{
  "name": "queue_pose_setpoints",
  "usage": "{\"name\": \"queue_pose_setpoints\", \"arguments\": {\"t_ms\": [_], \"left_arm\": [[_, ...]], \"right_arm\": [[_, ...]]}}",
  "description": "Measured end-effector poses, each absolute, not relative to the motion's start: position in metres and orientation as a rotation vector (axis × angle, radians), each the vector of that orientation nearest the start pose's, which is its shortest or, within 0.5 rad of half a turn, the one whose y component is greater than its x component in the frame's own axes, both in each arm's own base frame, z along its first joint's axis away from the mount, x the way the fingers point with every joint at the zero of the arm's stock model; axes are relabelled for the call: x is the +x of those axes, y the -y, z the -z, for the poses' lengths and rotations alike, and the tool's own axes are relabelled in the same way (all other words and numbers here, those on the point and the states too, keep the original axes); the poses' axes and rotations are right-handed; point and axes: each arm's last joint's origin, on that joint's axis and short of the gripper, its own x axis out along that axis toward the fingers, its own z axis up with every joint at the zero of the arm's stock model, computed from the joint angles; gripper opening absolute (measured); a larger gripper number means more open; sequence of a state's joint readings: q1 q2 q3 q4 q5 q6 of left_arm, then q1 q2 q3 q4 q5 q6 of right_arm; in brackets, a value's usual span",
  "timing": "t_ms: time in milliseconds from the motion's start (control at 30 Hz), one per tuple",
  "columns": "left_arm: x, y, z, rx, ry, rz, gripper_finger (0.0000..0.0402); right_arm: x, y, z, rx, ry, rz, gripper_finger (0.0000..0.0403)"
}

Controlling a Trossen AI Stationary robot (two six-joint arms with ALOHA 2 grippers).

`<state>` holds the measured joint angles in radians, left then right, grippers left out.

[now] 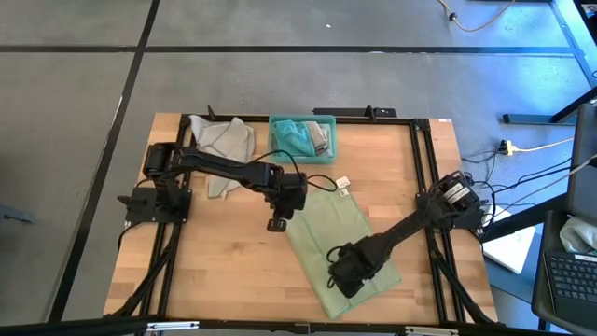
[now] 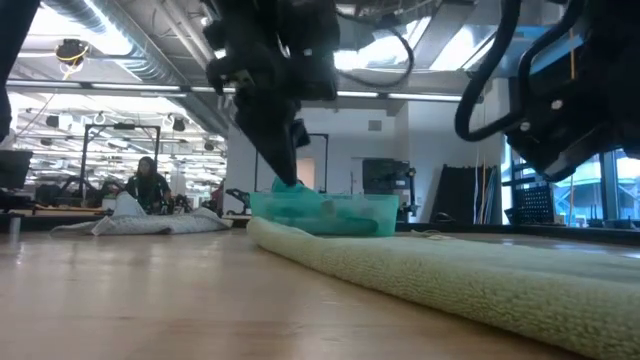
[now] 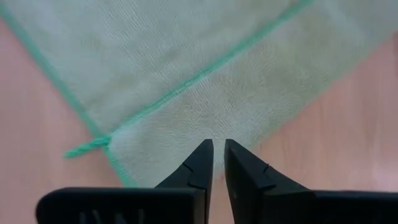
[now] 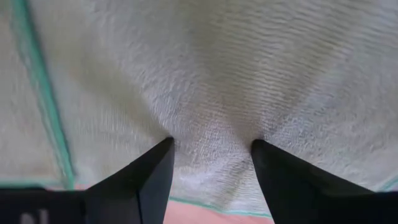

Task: Fold microfiber towels
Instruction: Fold the green towel

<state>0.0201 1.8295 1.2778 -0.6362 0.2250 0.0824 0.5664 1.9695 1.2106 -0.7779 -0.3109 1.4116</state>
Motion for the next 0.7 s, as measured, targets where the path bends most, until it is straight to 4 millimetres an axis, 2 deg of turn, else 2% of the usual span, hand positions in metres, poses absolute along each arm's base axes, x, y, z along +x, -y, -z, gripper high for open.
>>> {"name": "queue_pose_setpoints", "arguments": {"t_ms": [233,533,700], "left_arm": [[0.355,-0.001,-0.206,-0.072,-1.174,0.193,0.0004],[0.353,0.007,-0.206,-0.138,-1.204,0.160,0.0009],[0.352,0.014,-0.206,-0.145,-1.221,0.166,0.0001]], "right_arm": [[0.290,-0.177,-0.123,0.591,-1.778,0.256,0.0219],[0.283,-0.157,-0.122,0.090,-1.827,0.006,0.0219],[0.283,-0.154,-0.122,-0.080,-1.807,-0.118,0.0219]]}}
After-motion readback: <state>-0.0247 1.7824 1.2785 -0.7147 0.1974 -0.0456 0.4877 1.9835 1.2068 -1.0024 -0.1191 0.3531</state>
